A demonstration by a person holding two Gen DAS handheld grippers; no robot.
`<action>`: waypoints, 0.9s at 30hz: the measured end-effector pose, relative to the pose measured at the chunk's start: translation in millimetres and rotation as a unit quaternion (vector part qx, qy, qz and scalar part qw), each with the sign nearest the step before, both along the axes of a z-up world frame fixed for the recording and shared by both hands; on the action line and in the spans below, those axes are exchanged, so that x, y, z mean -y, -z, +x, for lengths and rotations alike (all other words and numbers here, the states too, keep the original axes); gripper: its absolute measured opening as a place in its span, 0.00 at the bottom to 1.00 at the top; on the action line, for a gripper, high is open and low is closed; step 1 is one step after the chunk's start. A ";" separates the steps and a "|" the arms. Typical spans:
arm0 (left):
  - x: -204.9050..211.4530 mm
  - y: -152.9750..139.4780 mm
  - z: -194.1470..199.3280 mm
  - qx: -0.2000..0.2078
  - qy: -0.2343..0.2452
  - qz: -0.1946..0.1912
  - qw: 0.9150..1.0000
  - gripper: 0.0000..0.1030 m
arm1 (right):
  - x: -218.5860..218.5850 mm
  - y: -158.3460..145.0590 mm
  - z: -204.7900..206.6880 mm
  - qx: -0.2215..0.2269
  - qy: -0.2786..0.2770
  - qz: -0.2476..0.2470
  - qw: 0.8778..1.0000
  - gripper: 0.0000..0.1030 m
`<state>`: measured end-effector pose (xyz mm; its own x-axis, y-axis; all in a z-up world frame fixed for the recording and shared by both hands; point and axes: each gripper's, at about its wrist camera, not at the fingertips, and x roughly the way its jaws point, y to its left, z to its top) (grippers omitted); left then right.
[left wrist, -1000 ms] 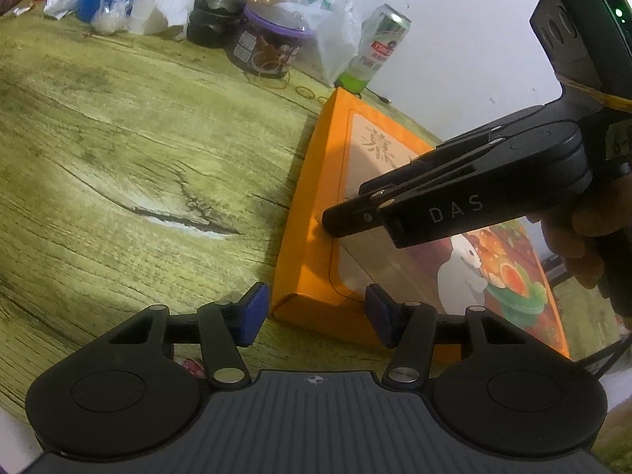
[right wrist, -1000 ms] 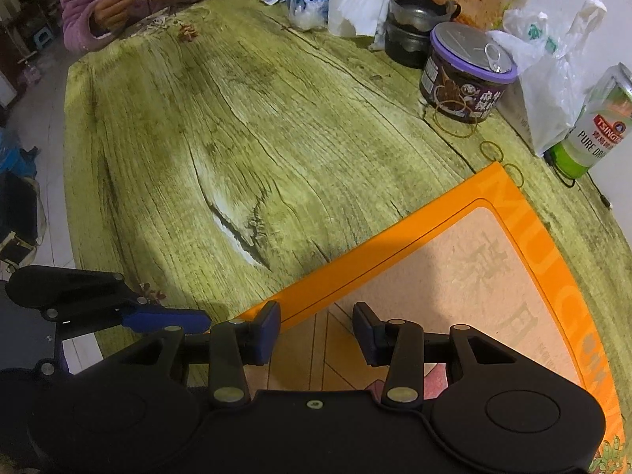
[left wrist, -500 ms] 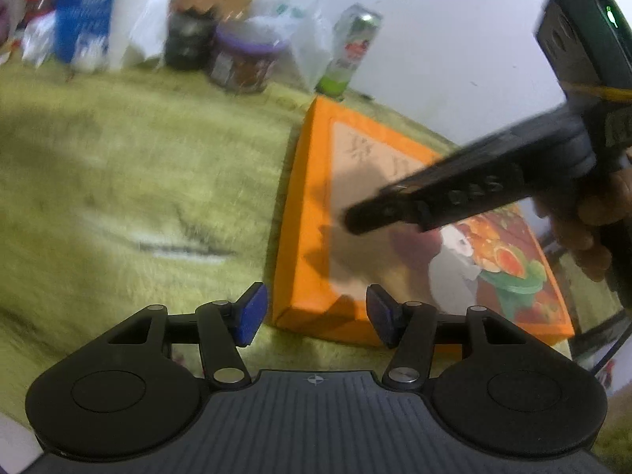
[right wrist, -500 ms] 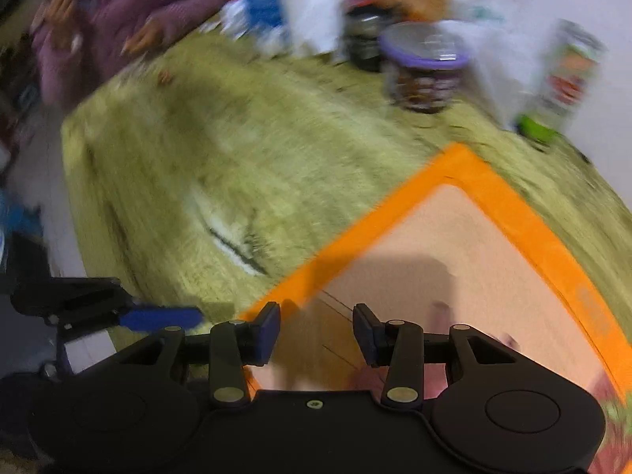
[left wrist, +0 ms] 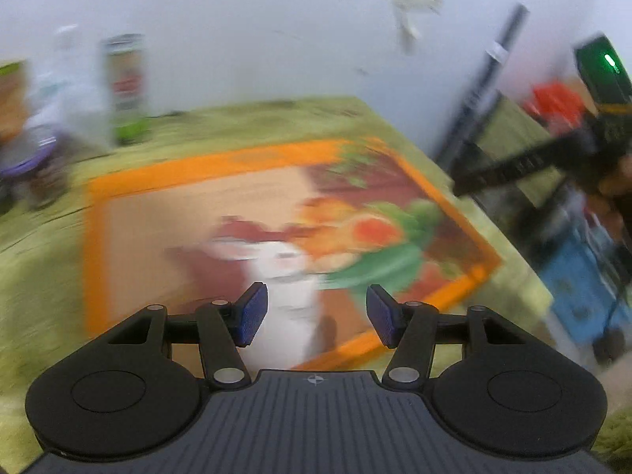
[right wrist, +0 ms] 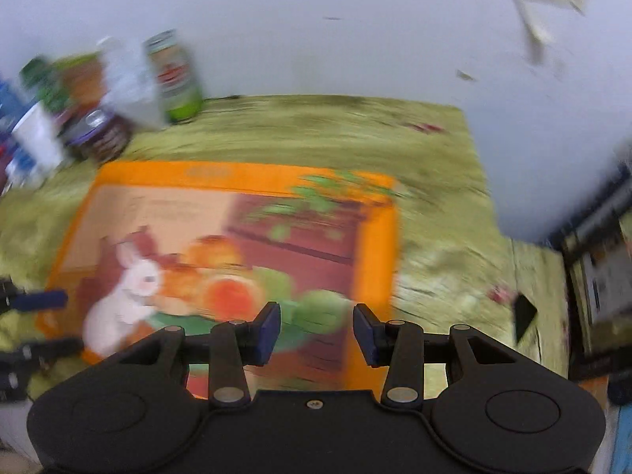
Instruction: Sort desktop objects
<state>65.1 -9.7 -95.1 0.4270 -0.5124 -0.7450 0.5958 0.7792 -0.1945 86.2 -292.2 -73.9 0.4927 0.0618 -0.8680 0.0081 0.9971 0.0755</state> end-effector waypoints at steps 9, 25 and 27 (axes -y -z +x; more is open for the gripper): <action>112.2 19.2 -20.6 0.012 0.089 0.044 0.995 0.55 | 45.4 24.7 16.2 -0.010 -0.090 0.007 0.996 0.39; 167.8 36.5 -15.7 -0.004 0.071 0.108 0.992 0.58 | 40.0 40.5 44.8 -0.039 -0.225 -0.042 0.973 0.39; 169.2 37.3 -14.8 -0.008 0.068 0.112 0.991 0.58 | 38.7 44.9 45.5 -0.043 -0.236 -0.046 0.970 0.39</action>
<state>50.2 -178.9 -132.4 0.3527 -0.3864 -0.8522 0.6969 0.7163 -0.0363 131.7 -331.0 -118.7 0.3538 0.1835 -0.9172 -0.4478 0.8941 0.0062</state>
